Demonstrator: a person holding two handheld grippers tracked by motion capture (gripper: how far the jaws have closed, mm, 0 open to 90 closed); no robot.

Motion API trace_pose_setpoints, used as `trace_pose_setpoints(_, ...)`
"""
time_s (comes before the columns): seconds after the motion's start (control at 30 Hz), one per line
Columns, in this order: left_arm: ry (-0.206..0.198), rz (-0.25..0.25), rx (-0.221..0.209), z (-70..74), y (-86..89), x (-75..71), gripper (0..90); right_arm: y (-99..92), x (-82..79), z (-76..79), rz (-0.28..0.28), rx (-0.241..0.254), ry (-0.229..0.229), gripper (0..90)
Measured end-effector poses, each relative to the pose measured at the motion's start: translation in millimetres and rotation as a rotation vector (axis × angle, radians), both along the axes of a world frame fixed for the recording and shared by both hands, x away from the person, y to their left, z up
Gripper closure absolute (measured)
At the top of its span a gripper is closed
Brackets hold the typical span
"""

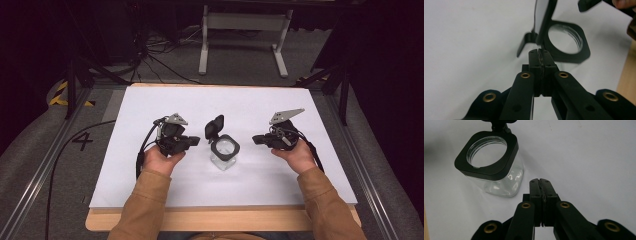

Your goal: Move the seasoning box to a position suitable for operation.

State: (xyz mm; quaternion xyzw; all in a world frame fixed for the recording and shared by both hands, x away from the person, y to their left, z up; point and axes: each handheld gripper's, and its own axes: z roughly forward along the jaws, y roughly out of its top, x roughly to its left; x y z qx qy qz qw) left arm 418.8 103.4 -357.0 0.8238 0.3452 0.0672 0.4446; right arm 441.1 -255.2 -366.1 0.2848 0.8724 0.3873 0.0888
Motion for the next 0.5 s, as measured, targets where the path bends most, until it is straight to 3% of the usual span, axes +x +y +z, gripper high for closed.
trace_pose_setpoints(0.1, -0.041, 0.02, -0.047, 5.5, -1.6, 4.1, 89.5, -3.9, -5.9, -0.8, -0.008, 0.0, 0.006, 89.2)
trace_pose_setpoints(0.17, -0.049, 0.021, -0.052, 8.6, -2.9, 6.2, 89.5, -3.1, -13.7, -0.7, -0.001, 0.021, -0.009, 89.3)
trace_pose_setpoints(0.37, -0.077, 0.019, -0.084, 15.2, -6.4, 9.0, 89.5, 22.1, -35.2, 0.0, 0.066, 0.048, -0.076, 89.5)
trace_pose_setpoints(0.43, -0.1, 0.011, -0.102, 17.8, -6.7, 11.1, 89.5, 26.8, -38.2, 0.0, 0.079, 0.083, -0.074, 89.4)
trace_pose_setpoints(0.5, -0.097, 0.005, -0.104, 18.9, -7.8, 11.8, 89.4, 31.5, -39.3, -2.3, 0.086, 0.089, -0.061, 89.5)
